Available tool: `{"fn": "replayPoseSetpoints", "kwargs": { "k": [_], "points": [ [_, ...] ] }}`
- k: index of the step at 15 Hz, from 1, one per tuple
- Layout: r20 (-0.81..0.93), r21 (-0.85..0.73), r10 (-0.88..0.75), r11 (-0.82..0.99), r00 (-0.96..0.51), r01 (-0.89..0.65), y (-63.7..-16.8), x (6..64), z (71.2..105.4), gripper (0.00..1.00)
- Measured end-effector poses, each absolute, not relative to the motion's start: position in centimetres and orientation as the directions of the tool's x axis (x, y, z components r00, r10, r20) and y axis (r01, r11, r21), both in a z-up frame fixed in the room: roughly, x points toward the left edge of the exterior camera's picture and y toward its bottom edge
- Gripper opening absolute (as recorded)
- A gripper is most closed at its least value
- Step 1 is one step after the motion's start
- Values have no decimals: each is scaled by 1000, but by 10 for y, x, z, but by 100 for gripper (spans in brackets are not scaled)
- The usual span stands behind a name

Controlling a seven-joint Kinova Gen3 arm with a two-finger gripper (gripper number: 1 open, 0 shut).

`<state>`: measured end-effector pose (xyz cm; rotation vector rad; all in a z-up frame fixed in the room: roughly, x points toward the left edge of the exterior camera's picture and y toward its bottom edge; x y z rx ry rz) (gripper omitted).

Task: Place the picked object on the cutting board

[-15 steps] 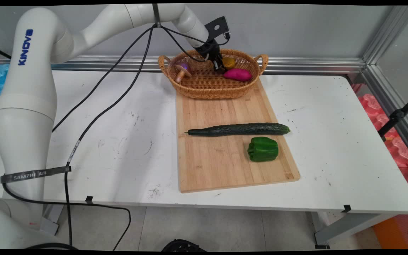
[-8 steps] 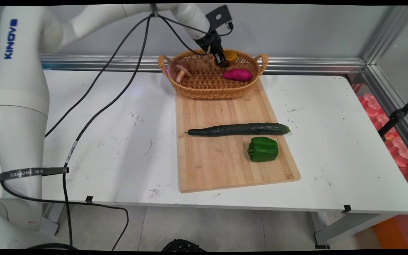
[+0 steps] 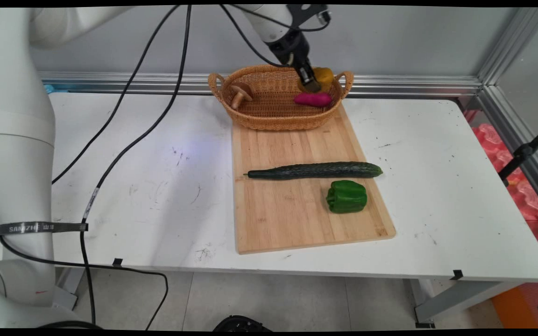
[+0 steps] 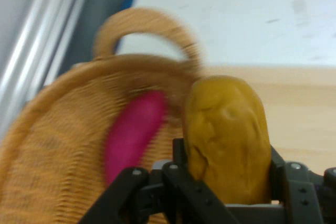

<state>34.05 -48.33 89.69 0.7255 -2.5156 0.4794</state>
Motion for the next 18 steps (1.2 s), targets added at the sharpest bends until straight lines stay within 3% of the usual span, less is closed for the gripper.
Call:
{"fn": "replayPoseSetpoints", "kwargs": {
  "k": [9,18],
  "points": [
    [495,-28,-452,845,-742,-533,-390,298,928,0],
    [417,33,-457,871,-786,-490,-287,311,902,0]
  ]
}}
